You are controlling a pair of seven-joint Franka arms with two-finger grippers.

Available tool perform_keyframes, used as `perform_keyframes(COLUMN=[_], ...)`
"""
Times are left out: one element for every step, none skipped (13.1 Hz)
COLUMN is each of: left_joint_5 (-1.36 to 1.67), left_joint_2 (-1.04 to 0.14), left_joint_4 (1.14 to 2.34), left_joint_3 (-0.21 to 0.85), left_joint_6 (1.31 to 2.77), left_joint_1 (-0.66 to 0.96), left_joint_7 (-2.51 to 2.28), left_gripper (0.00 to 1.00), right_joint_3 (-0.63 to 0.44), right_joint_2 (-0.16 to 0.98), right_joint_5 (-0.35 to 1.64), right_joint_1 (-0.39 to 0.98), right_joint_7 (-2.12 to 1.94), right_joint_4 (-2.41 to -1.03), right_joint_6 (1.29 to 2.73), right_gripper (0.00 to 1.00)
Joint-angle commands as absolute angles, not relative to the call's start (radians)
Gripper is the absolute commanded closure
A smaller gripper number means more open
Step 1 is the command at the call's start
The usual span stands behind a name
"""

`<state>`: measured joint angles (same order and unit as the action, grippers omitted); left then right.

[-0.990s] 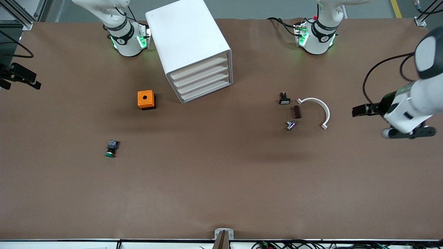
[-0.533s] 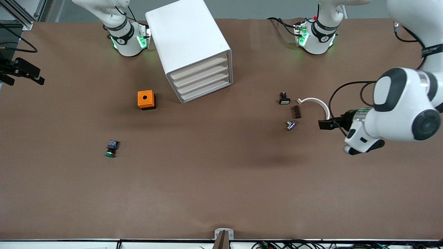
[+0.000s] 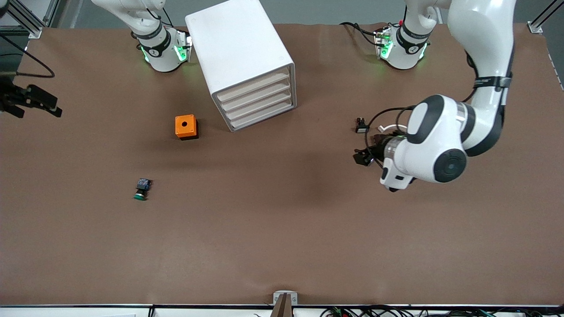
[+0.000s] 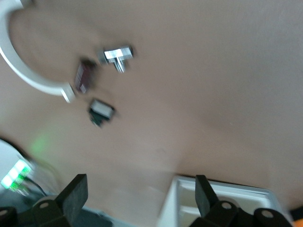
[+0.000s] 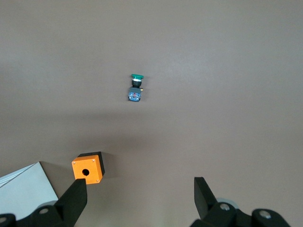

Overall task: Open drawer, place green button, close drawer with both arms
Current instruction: 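Reach the left gripper to the drawer while the right gripper reaches the button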

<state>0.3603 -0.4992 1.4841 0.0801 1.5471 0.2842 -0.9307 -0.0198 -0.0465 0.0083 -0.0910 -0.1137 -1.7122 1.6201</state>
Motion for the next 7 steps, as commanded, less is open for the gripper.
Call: perform_keyframes(left_joint_5=[0.495, 0.526, 0.563, 0.601, 0.612, 0.617, 0.649], left_joint_2=[-0.552, -0.564, -0.583, -0.612, -0.650, -0.679, -0.704], left_joint_4=[1.440, 1.439, 1.437, 1.425, 1.401, 1.385, 1.382], left_joint_3=[0.074, 0.074, 0.074, 0.074, 0.075, 0.075, 0.081], left_joint_6=[1.539, 1.536, 1.536, 1.532, 1.520, 1.511, 1.509], left_joint_1=[0.314, 0.330, 0.353, 0.368, 0.383, 0.402, 0.414], left_joint_7=[-1.111, -1.184, -1.271, -1.366, -1.465, -1.544, -1.608], left_gripper=[0.00, 0.00, 0.00, 0.00, 0.00, 0.00, 0.00], right_joint_3=[-0.018, -0.020, -0.020, -0.021, -0.021, -0.020, -0.020], right_joint_2=[0.066, 0.072, 0.089, 0.112, 0.124, 0.126, 0.127], right_joint_5=[-0.005, 0.000, 0.008, 0.006, 0.008, 0.012, 0.023], right_joint_1=[-0.094, -0.100, -0.101, -0.094, -0.089, -0.092, -0.094], right_joint_7=[-0.124, -0.123, -0.123, -0.121, -0.108, -0.107, -0.106], right_joint_4=[-1.649, -1.646, -1.647, -1.655, -1.687, -1.742, -1.803], right_joint_6=[1.614, 1.618, 1.629, 1.650, 1.684, 1.759, 1.834], right_gripper=[0.00, 0.00, 0.00, 0.00, 0.00, 0.00, 0.00])
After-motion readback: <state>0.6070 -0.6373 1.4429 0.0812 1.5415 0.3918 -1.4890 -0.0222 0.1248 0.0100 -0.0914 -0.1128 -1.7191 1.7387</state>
